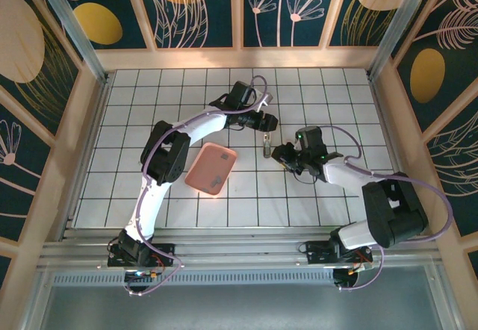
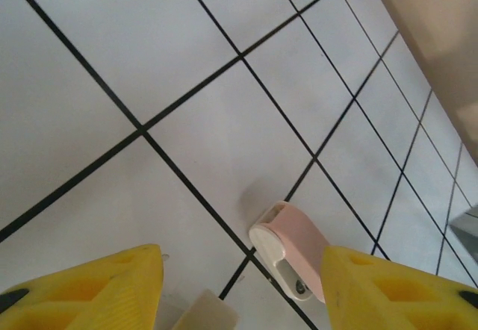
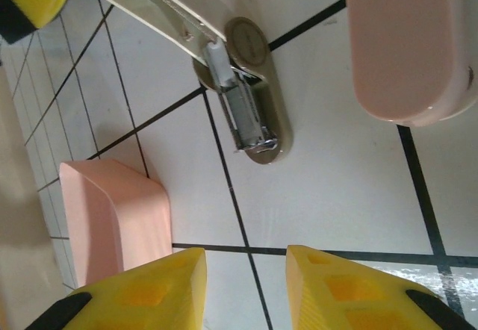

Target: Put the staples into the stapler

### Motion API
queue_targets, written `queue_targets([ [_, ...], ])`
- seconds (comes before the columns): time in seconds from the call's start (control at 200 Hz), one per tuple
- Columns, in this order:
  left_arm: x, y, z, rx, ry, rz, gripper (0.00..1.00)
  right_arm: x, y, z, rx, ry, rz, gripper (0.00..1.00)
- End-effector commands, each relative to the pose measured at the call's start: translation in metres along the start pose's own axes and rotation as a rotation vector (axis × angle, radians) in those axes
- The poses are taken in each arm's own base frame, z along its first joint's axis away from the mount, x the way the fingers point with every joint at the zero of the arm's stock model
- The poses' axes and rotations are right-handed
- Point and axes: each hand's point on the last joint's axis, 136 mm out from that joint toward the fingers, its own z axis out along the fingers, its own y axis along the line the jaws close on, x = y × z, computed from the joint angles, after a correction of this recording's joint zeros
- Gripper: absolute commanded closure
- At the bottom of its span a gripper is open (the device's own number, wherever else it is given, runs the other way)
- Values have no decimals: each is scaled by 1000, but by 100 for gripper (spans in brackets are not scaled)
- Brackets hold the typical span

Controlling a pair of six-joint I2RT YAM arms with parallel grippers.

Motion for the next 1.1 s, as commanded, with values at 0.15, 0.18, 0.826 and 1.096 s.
queue_targets([
  [0.15,7,-8,5,76,27,32,42,4,-16,11,39,-1,17,65],
  [0.18,7,-8,5,71,26,34,41,4,-17,11,41,1,16,65],
  [0.826,20,-31,-6,187,69,93,53,5,-22,12,52,1,20,65],
  [1.096,39,-39,-13,235,118,132,60,2,-23,14,61,-3,15,66],
])
